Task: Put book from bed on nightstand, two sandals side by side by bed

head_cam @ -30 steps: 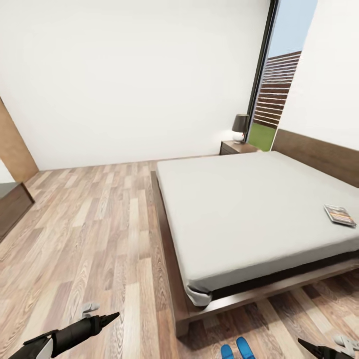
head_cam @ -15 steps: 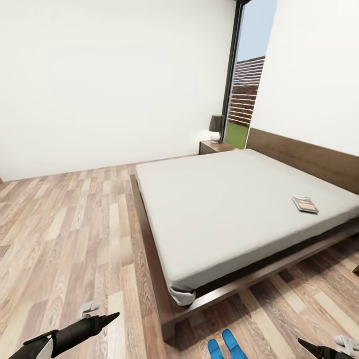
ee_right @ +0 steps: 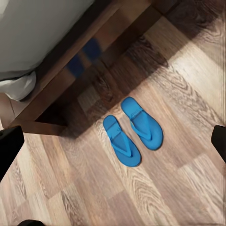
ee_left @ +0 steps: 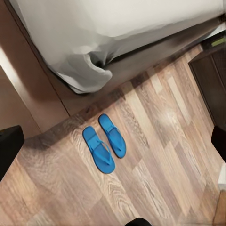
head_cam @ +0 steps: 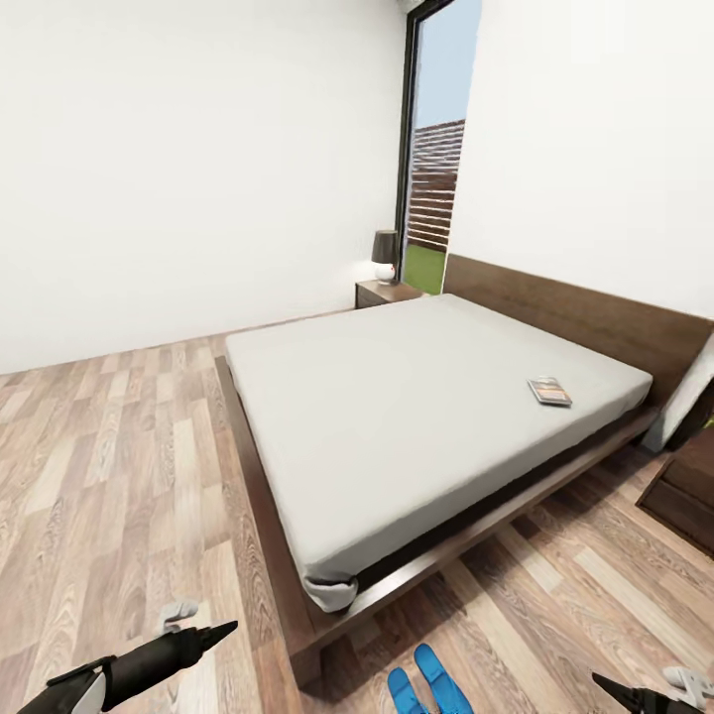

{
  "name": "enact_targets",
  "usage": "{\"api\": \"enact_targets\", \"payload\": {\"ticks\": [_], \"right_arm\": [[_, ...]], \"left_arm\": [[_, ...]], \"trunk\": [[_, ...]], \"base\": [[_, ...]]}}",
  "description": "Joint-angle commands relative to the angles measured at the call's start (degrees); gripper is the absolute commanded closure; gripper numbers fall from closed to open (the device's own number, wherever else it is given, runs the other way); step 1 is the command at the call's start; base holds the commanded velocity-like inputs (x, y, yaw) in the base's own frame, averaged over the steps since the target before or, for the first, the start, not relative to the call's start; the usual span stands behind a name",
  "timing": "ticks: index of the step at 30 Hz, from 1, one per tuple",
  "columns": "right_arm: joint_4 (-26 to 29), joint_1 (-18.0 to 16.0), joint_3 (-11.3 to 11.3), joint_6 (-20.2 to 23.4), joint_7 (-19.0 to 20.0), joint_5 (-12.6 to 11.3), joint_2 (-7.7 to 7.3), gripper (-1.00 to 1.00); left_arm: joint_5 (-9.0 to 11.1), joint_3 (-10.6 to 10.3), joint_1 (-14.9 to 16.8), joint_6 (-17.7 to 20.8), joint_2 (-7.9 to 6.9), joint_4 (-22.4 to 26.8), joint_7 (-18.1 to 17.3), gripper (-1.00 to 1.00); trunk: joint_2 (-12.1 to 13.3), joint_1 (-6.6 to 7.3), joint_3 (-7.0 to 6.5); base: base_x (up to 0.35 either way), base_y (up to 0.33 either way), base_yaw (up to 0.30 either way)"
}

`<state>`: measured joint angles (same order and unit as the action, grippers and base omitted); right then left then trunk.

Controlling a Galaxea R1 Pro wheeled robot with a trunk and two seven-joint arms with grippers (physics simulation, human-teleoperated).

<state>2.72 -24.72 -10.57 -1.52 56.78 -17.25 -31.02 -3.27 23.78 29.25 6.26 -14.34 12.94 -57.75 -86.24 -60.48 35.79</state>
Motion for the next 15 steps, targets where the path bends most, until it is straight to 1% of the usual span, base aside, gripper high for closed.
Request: {"api": "enact_targets", "payload": {"ticks": [1, 15], "right_arm": [[-0.08, -0.07, -0.32, -0.15, 0.17, 0.30, 0.00, -1.00], [-0.08, -0.07, -0.29, -0.15, 0.17, 0.30, 0.00, -1.00]], "left_arm": [[-0.34, 0.48, 0.02, 0.60, 0.02, 0.07, -0.33, -1.00], [-0.34, 0.48, 0.02, 0.60, 0.05, 0.07, -0.32, -1.00]], "trunk": [[-0.03, 0.00, 0.02], [-0.03, 0.00, -0.41]], "base": [[0.000, 0.000, -0.281], [0.000, 0.000, -0.281]]}}
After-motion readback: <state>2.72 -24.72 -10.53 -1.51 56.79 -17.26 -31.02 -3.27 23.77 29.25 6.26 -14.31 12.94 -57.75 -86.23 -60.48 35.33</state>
